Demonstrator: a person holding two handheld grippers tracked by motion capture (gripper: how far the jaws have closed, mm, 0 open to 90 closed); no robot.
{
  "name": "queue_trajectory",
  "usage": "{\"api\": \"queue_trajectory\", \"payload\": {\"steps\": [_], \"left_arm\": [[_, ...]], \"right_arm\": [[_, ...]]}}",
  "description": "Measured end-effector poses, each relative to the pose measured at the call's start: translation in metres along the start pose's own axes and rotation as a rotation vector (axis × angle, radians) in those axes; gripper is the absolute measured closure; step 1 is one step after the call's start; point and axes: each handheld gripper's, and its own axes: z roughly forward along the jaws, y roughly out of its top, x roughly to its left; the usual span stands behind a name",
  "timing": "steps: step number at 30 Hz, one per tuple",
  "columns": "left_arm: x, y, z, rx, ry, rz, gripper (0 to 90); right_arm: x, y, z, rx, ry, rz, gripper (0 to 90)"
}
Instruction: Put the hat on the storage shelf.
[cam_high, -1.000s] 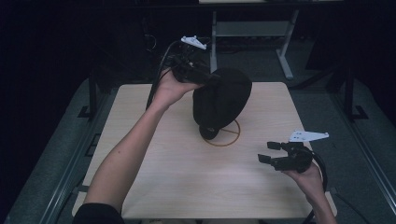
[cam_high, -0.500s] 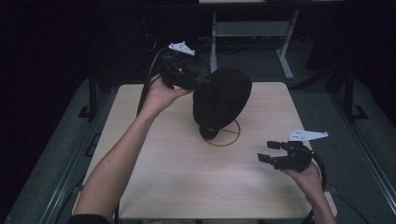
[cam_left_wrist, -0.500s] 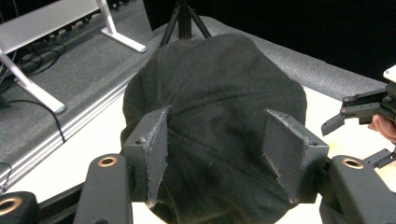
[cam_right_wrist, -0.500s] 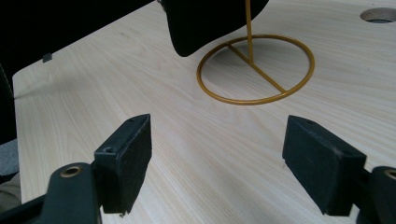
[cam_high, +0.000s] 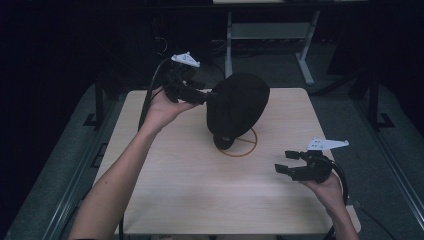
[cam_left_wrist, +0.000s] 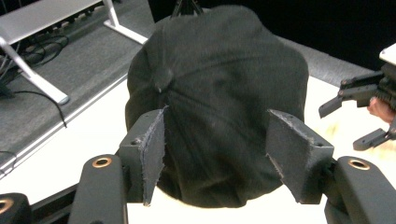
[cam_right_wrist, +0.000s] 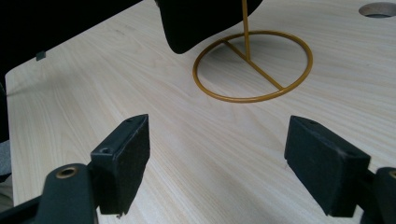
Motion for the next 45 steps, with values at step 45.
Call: {"api": "queue_trajectory", "payload": {"steps": [45], "left_arm": [[0.012,-0.100,-0.031,-0.040,0.028,-0.126,34.7]], "right_arm": [[0.002,-0.001,0.009,0.030,-0.036,-0.008,19.3]]}}
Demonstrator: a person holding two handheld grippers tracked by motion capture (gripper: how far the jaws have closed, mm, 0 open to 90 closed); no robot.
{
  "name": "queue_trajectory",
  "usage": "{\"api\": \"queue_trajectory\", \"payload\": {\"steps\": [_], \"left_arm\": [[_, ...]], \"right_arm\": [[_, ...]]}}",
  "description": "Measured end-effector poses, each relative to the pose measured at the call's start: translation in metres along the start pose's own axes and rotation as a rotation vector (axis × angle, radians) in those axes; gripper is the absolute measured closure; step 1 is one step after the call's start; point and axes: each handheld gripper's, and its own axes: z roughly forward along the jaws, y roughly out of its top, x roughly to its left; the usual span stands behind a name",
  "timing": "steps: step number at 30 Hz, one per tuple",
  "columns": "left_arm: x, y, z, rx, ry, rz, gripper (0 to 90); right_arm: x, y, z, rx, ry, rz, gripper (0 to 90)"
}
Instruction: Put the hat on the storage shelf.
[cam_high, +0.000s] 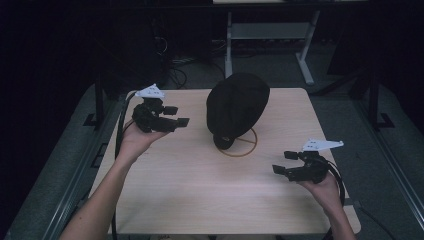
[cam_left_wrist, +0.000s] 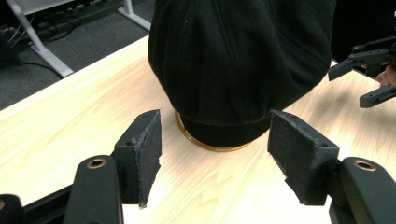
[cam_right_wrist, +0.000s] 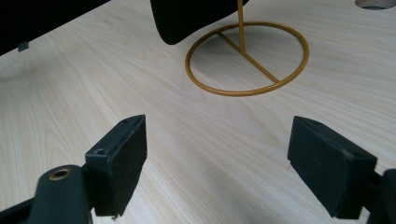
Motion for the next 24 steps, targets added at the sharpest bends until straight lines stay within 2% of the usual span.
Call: {"api": "queue_trajectory", "payload": {"steps": [8,15,24], "left_arm": [[0.002,-0.015,-0.006,-0.009,0.005,-0.018,34.0],[0.005,-0.031,-0.005,0.009,0.011,-0.026,33.9],[0.007,-0.045,-0.007,0.008,0.018,-0.042,33.9]], "right_arm": [[0.002,0.001,0.003,0.014,-0.012,-0.011,19.0],[0.002,0.001,0.005,0.021,-0.014,-0.013,19.0],[0.002,0.001,0.006,0.023,-0.014,-0.017,19.0]]}}
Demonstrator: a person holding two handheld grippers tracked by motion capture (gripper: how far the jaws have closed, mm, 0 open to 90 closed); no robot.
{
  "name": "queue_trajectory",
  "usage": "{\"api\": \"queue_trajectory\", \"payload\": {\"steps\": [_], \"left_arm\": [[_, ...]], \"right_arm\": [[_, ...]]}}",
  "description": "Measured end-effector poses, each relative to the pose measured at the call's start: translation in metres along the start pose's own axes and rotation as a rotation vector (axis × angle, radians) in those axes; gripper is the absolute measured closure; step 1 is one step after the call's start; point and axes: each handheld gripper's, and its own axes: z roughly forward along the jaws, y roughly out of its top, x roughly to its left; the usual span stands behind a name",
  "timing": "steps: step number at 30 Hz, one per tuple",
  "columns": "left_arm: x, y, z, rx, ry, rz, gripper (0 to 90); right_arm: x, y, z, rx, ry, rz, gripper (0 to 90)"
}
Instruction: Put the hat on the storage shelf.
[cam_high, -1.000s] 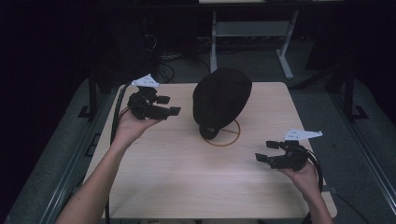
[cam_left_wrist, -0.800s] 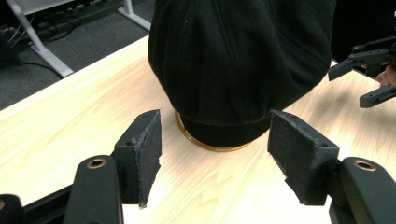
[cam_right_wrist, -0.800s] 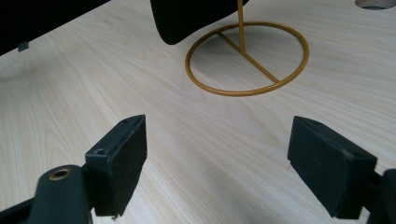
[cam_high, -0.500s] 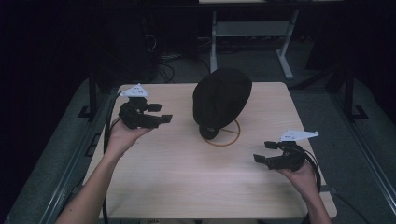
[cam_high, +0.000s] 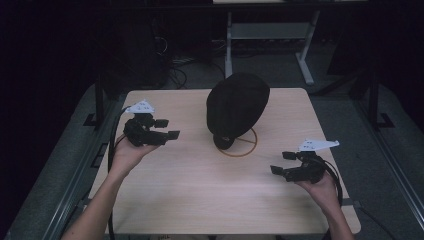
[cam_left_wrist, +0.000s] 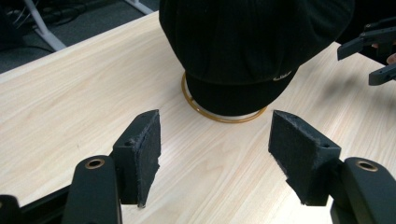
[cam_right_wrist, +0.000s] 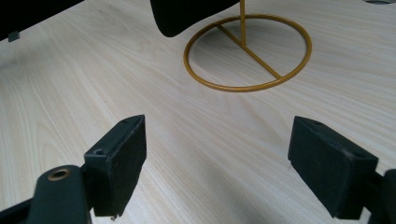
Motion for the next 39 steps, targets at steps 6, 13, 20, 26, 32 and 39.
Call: {"api": "queue_trajectory", "payload": {"steps": [6,13,20,26,32,39], "left_arm": [[0.002,-0.012,-0.002,0.005,-0.001,-0.012,33.9],[0.003,-0.022,-0.005,0.003,0.007,-0.017,33.9],[0.001,-0.034,-0.005,0.007,0.010,-0.022,33.9],[-0.002,-0.044,-0.004,0.010,0.013,-0.021,32.4],[-0.006,-0.053,-0.002,0.005,0.014,-0.024,31.2],[-0.010,-0.063,-0.002,-0.002,0.014,-0.025,29.9]], "right_arm": [[0.001,0.000,0.001,0.008,0.000,0.007,18.7],[0.001,-0.001,0.001,0.013,-0.003,0.012,18.6],[0.001,-0.002,0.001,0.015,-0.005,0.005,17.9],[0.001,-0.003,0.000,0.014,-0.009,0.004,17.2],[0.002,-0.004,0.000,0.017,-0.010,-0.001,17.1],[0.003,-0.005,-0.001,0.018,-0.014,-0.004,17.1]]}}
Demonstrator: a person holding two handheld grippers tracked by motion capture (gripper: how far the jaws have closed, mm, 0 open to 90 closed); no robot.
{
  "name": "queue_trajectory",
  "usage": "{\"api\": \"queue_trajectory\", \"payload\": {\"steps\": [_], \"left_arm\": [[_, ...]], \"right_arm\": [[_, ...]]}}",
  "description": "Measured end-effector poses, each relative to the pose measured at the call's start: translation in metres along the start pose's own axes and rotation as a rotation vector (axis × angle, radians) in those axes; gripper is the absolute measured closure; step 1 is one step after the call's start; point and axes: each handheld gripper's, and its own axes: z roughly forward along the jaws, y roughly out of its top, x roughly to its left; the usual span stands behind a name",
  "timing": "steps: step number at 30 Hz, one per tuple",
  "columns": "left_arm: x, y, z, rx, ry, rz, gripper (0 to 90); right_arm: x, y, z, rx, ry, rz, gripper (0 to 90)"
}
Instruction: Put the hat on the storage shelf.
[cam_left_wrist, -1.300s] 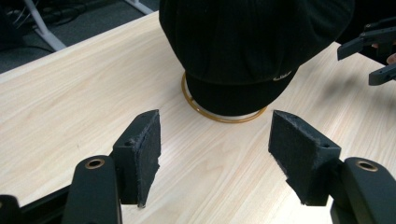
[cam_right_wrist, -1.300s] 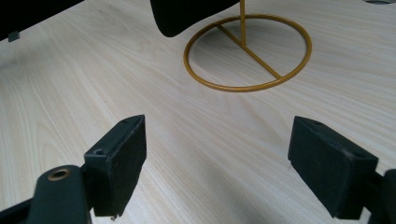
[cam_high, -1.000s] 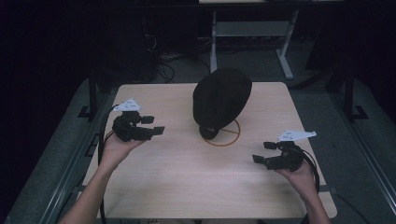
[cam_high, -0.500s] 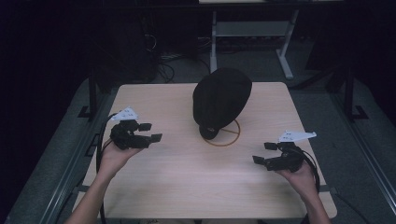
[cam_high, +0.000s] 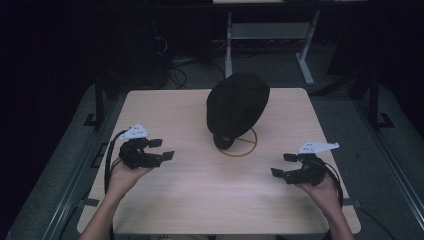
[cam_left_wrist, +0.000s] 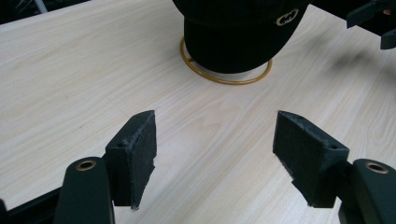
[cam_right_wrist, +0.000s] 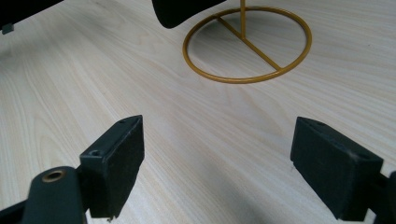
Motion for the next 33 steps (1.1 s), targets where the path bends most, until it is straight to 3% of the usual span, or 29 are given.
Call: {"api": "queue_trajectory", "payload": {"steps": [19,33], "left_arm": [[-0.011,-0.026,0.003,0.014,0.015,0.007,27.4],[-0.018,-0.043,0.009,0.026,0.003,0.006,27.1]], "right_arm": [[0.004,-0.004,-0.001,0.009,-0.002,-0.010,17.1],[0.008,-0.007,0.000,0.023,0.002,-0.029,17.1]]}}
